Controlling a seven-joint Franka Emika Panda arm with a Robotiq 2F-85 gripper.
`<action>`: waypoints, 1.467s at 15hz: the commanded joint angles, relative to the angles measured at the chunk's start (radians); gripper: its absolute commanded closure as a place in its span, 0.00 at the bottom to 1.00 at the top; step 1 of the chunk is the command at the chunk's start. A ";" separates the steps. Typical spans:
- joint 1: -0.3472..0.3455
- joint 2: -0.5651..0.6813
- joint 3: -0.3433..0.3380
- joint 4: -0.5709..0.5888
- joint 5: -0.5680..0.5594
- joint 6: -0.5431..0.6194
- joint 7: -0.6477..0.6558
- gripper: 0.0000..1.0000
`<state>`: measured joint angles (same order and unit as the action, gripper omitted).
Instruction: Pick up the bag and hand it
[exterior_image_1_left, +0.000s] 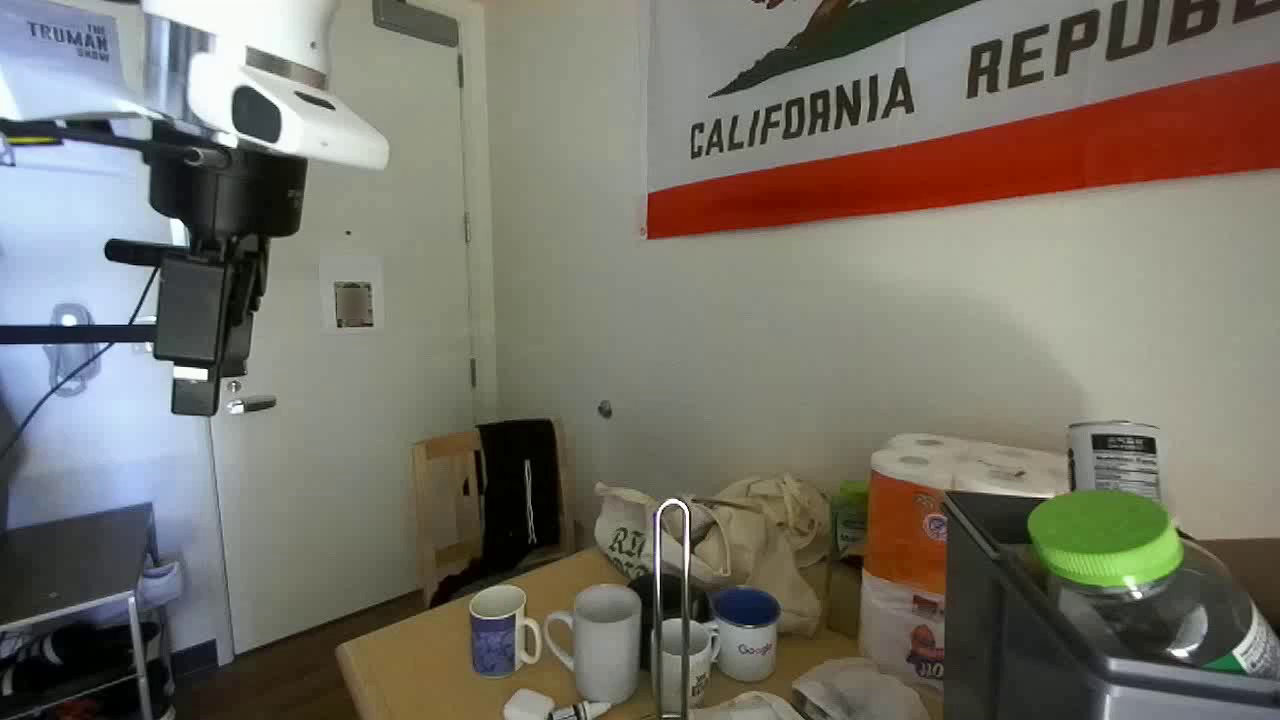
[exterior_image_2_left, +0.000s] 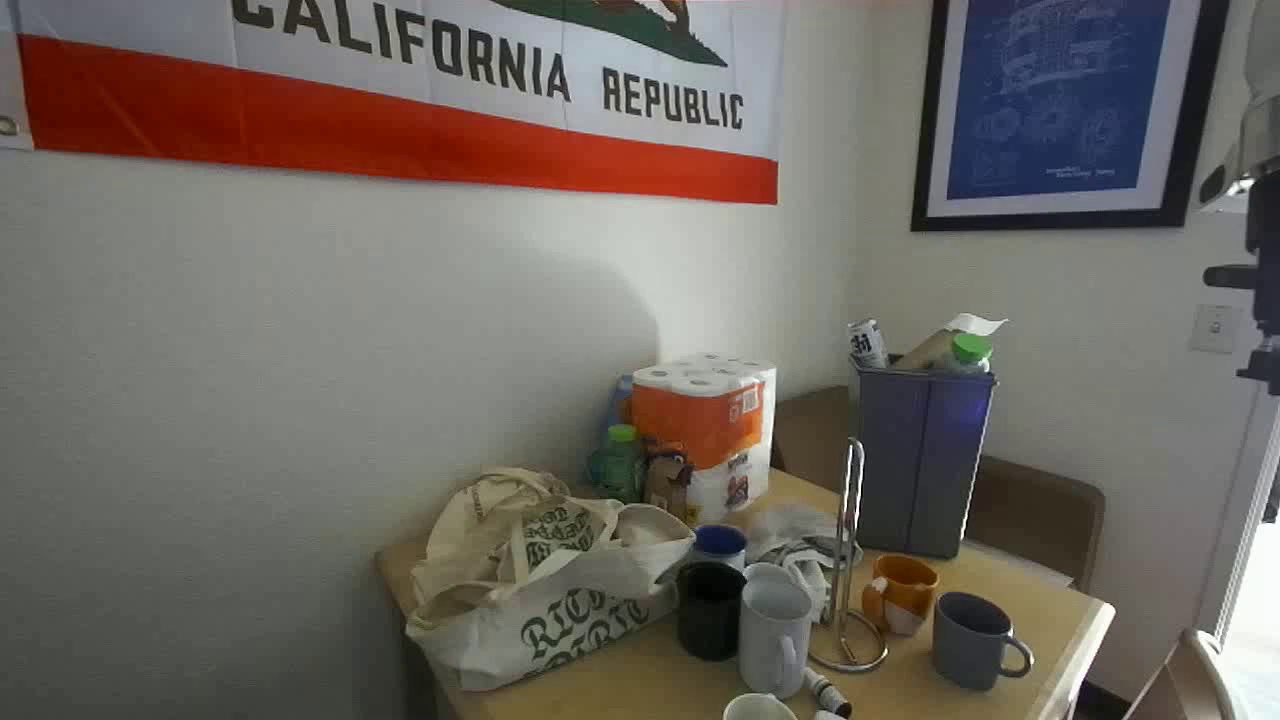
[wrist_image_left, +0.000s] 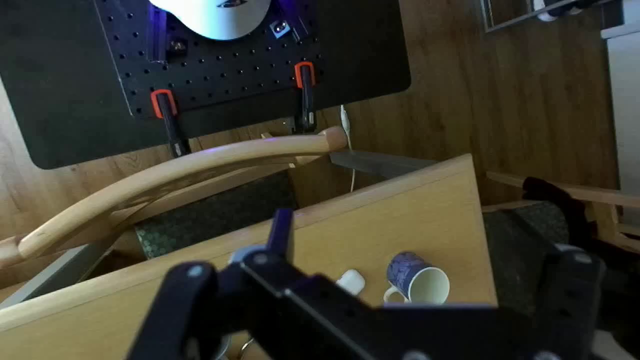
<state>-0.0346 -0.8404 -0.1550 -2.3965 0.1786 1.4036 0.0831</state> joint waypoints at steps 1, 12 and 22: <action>-0.037 0.006 0.023 0.003 0.014 -0.006 -0.022 0.00; 0.080 0.214 0.107 0.069 -0.013 0.172 -0.234 0.00; 0.212 0.435 0.244 0.089 -0.079 0.461 -0.352 0.00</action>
<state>0.1750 -0.4053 0.0919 -2.3091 0.1007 1.8669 -0.2702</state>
